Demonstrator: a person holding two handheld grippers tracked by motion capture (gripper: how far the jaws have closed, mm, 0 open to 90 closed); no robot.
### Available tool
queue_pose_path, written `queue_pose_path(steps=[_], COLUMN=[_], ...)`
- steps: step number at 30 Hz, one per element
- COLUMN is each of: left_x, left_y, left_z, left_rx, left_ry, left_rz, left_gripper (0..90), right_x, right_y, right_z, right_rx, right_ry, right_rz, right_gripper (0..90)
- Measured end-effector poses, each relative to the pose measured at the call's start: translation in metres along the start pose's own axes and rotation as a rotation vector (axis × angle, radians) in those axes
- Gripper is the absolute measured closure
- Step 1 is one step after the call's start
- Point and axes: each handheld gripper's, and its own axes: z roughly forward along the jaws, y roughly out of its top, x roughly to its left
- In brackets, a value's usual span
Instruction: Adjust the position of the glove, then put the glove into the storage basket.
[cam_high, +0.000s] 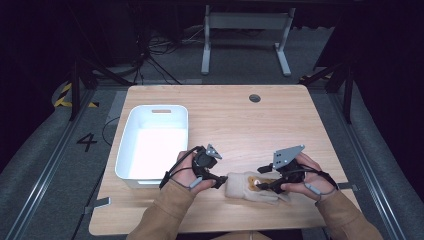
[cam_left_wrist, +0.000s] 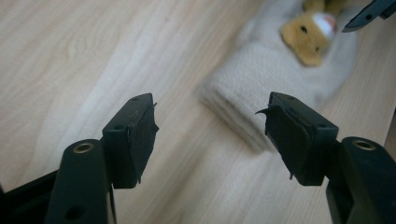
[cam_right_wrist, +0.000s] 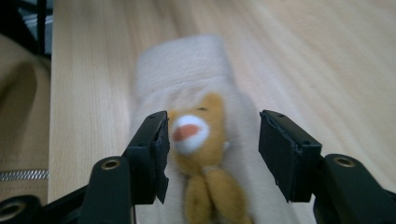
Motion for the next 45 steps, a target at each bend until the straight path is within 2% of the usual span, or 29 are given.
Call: queue_pose_path(steps=[3, 4, 6, 8, 9, 11, 12, 13, 15, 17, 19, 23, 25, 26, 27, 28, 29, 30, 31, 32, 34, 45], left_x=[0.002, 0.002, 0.003, 0.002, 0.002, 0.001, 0.001, 0.001, 0.001, 0.001, 0.001, 0.001, 0.001, 0.001, 0.001, 0.001, 0.001, 0.001, 0.001, 0.0, -0.002, -0.008], left_y=[0.003, 0.004, 0.007, 0.008, 0.01, 0.011, 0.012, 0.013, 0.015, 0.016, 0.016, 0.017, 0.018, 0.018, 0.018, 0.018, 0.019, 0.02, 0.02, 0.02, 0.021, 0.025], left_z=[-0.005, -0.006, -0.007, -0.008, -0.007, -0.007, -0.006, -0.006, -0.005, -0.005, -0.004, -0.004, -0.003, -0.003, -0.003, -0.002, -0.003, -0.003, -0.003, -0.003, -0.003, 0.001], left_rx=[-0.036, -0.052, -0.066, -0.072, -0.092, -0.1, -0.114, -0.118, -0.118, -0.113, -0.111, -0.122, -0.128, -0.124, -0.124, -0.122, -0.114, -0.115, -0.115, -0.117, -0.106, -0.078], left_ry=[-0.006, -0.009, -0.018, -0.02, -0.015, -0.011, -0.006, -0.004, -0.004, -0.023, -0.035, -0.047, -0.036, -0.035, -0.035, -0.027, -0.024, -0.033, -0.033, -0.035, -0.035, -0.072], left_rz=[-0.002, -0.002, -0.001, -0.006, -0.004, -0.005, 0.001, 0.01, 0.013, 0.014, 0.014, 0.029, 0.032, 0.039, 0.039, 0.052, 0.061, 0.058, 0.058, 0.061, 0.069, 0.101], left_gripper=[31.4, 29.4, 28.1, 27.3, 27.0, 27.2, 27.2, 29.8, 31.5, 33.4, 33.5, 33.4, 33.6, 34.2, 35.5, 35.5, 37.7, 38.1, 38.1, 38.3, 39.4, 40.8], right_x=[-0.004, -0.007, -0.01, -0.011, -0.013, -0.013, -0.014, -0.016, -0.017, -0.02, -0.021, -0.025, -0.027, -0.028, -0.028, -0.028, -0.029, -0.028, -0.028, -0.026, -0.025, -0.023], right_y=[-0.003, -0.006, -0.009, -0.011, -0.016, -0.017, -0.019, -0.024, -0.027, -0.03, -0.034, -0.038, -0.04, -0.042, -0.042, -0.043, -0.046, -0.047, -0.047, -0.047, -0.046, -0.048], right_z=[-0.017, -0.026, -0.034, -0.038, -0.047, -0.05, -0.054, -0.063, -0.069, -0.074, -0.077, -0.079, -0.081, -0.082, -0.082, -0.082, -0.084, -0.084, -0.084, -0.082, -0.08, -0.067], right_rx=[-0.057, -0.1, -0.131, -0.142, -0.153, -0.153, -0.154, -0.16, -0.18, -0.184, -0.188, -0.172, -0.127, -0.109, -0.109, -0.091, -0.047, -0.035, -0.035, -0.017, 0.002, 0.087], right_ry=[-0.061, -0.094, -0.112, -0.124, -0.169, -0.185, -0.211, -0.238, -0.238, -0.26, -0.261, -0.278, -0.299, -0.291, -0.291, -0.281, -0.232, -0.203, -0.203, -0.171, -0.166, -0.102], right_rz=[0.041, 0.068, 0.099, 0.108, 0.13, 0.124, 0.126, 0.159, 0.187, 0.197, 0.225, 0.252, 0.268, 0.291, 0.291, 0.312, 0.329, 0.334, 0.334, 0.323, 0.307, 0.272], right_gripper=[44.8, 45.4, 44.1, 43.8, 42.5, 42.6, 43.4, 46.9, 47.9, 48.7, 49.8, 52.0, 55.5, 57.6, 57.6, 62.9, 76.2, 80.2, 80.2, 85.9, 89.2, 90.0])
